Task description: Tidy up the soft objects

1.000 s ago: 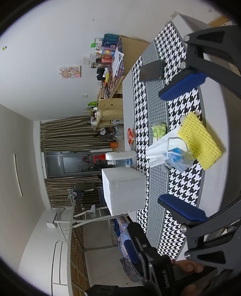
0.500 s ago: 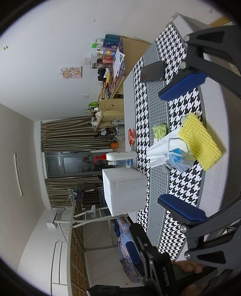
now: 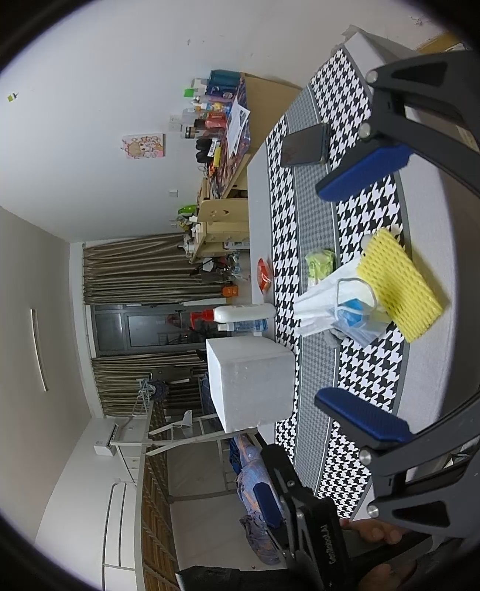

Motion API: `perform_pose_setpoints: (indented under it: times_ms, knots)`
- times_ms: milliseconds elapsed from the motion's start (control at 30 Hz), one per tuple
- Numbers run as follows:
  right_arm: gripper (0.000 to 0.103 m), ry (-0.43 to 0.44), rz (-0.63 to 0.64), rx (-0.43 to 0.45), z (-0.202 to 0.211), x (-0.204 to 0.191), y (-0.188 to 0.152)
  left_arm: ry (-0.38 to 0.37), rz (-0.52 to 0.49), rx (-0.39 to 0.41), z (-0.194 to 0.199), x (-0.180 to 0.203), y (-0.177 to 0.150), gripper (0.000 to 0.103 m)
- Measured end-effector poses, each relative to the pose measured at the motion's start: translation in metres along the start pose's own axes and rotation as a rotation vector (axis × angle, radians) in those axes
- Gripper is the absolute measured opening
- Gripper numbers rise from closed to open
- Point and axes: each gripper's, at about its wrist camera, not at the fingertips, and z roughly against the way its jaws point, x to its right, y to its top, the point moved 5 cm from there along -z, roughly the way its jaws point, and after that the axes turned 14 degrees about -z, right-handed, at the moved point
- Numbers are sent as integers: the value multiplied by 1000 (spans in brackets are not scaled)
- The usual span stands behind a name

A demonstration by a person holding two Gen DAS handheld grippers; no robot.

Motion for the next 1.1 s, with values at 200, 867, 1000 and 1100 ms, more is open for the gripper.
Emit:
perform_pose_setpoints:
  times_ms: [200, 867, 1000, 1100]
  knots:
    - [102, 0, 0, 0, -1, 0, 0, -2, 6, -3, 0, -1, 0, 102]
    - [102, 24, -15, 44, 2, 0, 5, -6, 18, -20, -8, 0, -3, 102]
    - [102, 1, -4, 33, -3, 0, 4, -9, 19, -20, -9, 0, -2, 102]
    - [102, -8, 7, 29, -5, -1, 2, -12, 21, -22, -9, -1, -3, 102]
